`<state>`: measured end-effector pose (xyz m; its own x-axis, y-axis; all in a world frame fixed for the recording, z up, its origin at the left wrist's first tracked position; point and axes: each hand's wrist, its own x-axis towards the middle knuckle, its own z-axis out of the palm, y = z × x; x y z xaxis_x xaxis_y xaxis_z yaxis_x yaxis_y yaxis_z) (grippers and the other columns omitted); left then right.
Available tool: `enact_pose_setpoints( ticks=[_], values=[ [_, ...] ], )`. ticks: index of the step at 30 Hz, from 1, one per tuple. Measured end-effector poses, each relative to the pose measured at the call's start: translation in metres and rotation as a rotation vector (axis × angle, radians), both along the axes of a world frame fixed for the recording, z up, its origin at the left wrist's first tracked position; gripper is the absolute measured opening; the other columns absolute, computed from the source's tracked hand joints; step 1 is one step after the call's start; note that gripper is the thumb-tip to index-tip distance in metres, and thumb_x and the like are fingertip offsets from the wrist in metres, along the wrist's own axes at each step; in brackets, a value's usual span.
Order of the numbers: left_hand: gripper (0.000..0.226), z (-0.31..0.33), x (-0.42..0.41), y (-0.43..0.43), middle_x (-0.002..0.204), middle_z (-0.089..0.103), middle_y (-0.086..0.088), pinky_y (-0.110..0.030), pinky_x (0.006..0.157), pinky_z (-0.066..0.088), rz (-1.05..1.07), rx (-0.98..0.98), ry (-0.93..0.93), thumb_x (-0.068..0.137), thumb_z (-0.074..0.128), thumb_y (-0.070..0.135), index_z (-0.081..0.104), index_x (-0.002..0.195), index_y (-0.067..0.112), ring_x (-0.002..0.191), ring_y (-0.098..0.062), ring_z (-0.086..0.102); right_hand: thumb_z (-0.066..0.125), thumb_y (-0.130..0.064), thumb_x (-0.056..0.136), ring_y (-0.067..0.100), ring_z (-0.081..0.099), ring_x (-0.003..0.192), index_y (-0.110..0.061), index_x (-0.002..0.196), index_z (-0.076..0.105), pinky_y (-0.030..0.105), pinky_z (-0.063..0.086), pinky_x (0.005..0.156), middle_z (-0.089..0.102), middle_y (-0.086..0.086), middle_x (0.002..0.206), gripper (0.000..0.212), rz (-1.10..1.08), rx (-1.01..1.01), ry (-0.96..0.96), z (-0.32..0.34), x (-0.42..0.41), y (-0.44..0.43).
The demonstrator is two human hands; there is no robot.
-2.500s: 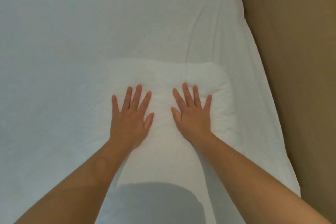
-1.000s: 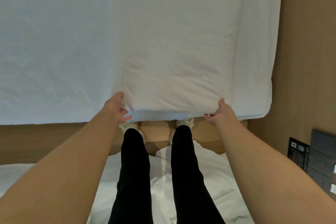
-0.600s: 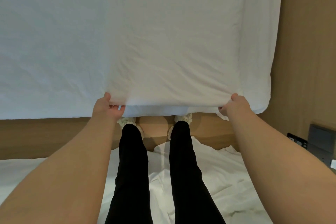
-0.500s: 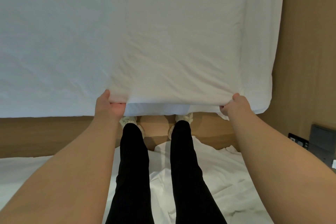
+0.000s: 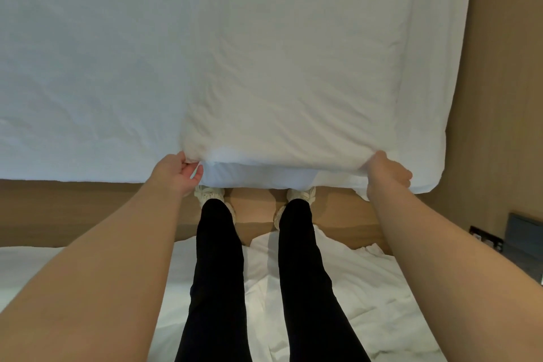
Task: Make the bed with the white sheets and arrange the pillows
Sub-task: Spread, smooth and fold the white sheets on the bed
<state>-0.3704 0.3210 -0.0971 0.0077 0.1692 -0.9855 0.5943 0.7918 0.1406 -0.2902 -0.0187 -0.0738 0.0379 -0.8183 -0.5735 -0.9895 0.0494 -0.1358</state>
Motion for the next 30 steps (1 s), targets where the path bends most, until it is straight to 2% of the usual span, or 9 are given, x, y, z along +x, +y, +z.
enact_pose_setpoints(
  ticks=[3,5,7,12,14,18,21,23,30],
  values=[
    [0.021,-0.005,-0.007,0.015,0.114,0.063,0.004,-0.025,0.079,0.046,0.032,-0.137,0.007,0.102,0.041,0.014,0.058,0.091,0.011,0.121,-0.011,0.053,0.049,-0.026,0.095,0.030,0.016,0.147,-0.021,0.152,0.017,0.055,0.019,0.117,0.014,0.007,0.161,0.066,0.663,-0.158,-0.023,0.004,0.007,0.024],
    [0.019,-0.009,-0.009,0.020,0.122,0.058,0.001,-0.027,0.086,0.046,0.038,-0.166,0.006,0.102,0.043,0.016,0.058,0.092,0.010,0.122,-0.013,0.052,0.045,-0.021,0.092,0.032,0.019,0.145,-0.019,0.146,0.028,0.061,0.024,0.112,0.018,0.010,0.158,0.057,1.011,-0.122,-0.115,0.009,0.031,0.056],
    [0.018,-0.008,-0.009,0.021,0.121,0.057,0.000,-0.028,0.082,0.048,0.018,-0.189,-0.020,0.102,0.044,0.015,0.059,0.093,0.011,0.117,-0.014,0.055,0.043,-0.021,0.092,0.034,0.019,0.143,-0.019,0.143,0.031,0.060,0.027,0.109,0.018,0.011,0.157,0.053,1.342,-0.057,-0.123,0.004,0.056,0.093],
    [0.011,-0.011,-0.015,0.026,0.109,0.063,-0.002,-0.026,0.072,0.045,0.060,-0.219,-0.044,0.098,0.052,0.014,0.061,0.100,0.010,0.082,-0.012,0.059,0.043,-0.025,0.096,0.030,0.000,0.150,-0.026,0.148,0.027,0.058,0.015,0.116,0.004,0.006,0.163,0.055,1.888,-0.052,-0.102,-0.005,0.112,0.200],
    [0.018,-0.014,-0.011,0.030,0.096,0.065,0.000,-0.024,0.064,0.039,0.095,-0.267,-0.044,0.095,0.057,0.025,0.061,0.109,0.014,0.077,-0.012,0.056,0.043,-0.024,0.095,0.029,0.000,0.150,-0.026,0.146,0.031,0.059,0.012,0.116,0.006,0.005,0.163,0.052,1.977,-0.099,-0.093,-0.013,0.142,0.237],
    [0.018,-0.032,-0.002,0.032,0.072,0.055,0.006,-0.022,0.053,0.027,0.173,-0.362,-0.055,0.088,0.066,0.039,0.062,0.095,0.023,0.058,-0.010,0.037,0.041,-0.026,0.096,0.024,0.003,0.151,-0.022,0.147,0.033,0.059,0.012,0.116,0.009,0.003,0.163,0.051,2.073,-0.206,-0.052,-0.032,0.211,0.295],
    [0.037,-0.041,-0.001,0.028,0.097,0.066,0.000,-0.029,0.058,0.043,0.203,-0.336,-0.054,0.083,0.073,0.040,0.062,0.112,0.019,0.081,-0.017,0.059,0.040,-0.027,0.097,0.021,0.005,0.151,-0.020,0.147,0.032,0.060,0.008,0.116,0.013,0.003,0.162,0.052,2.068,-0.250,-0.020,-0.042,0.256,0.325],
    [0.037,-0.041,0.000,0.028,0.108,0.068,-0.003,-0.033,0.065,0.048,0.264,-0.334,-0.059,0.084,0.072,0.035,0.061,0.117,0.020,0.098,-0.022,0.063,0.039,-0.027,0.096,0.020,0.008,0.150,-0.019,0.147,0.032,0.061,0.006,0.115,0.018,0.004,0.161,0.052,2.059,-0.271,-0.013,-0.048,0.282,0.339],
    [0.032,-0.042,0.007,0.039,0.111,0.071,-0.010,-0.044,0.082,0.055,0.423,-0.375,-0.107,0.086,0.071,0.024,0.063,0.116,0.014,0.102,-0.029,0.067,0.043,-0.021,0.082,0.021,0.025,0.142,-0.023,0.137,0.044,0.059,0.009,0.115,0.041,0.005,0.142,0.055,1.956,-0.349,-0.052,-0.062,0.322,0.367]
  ],
)
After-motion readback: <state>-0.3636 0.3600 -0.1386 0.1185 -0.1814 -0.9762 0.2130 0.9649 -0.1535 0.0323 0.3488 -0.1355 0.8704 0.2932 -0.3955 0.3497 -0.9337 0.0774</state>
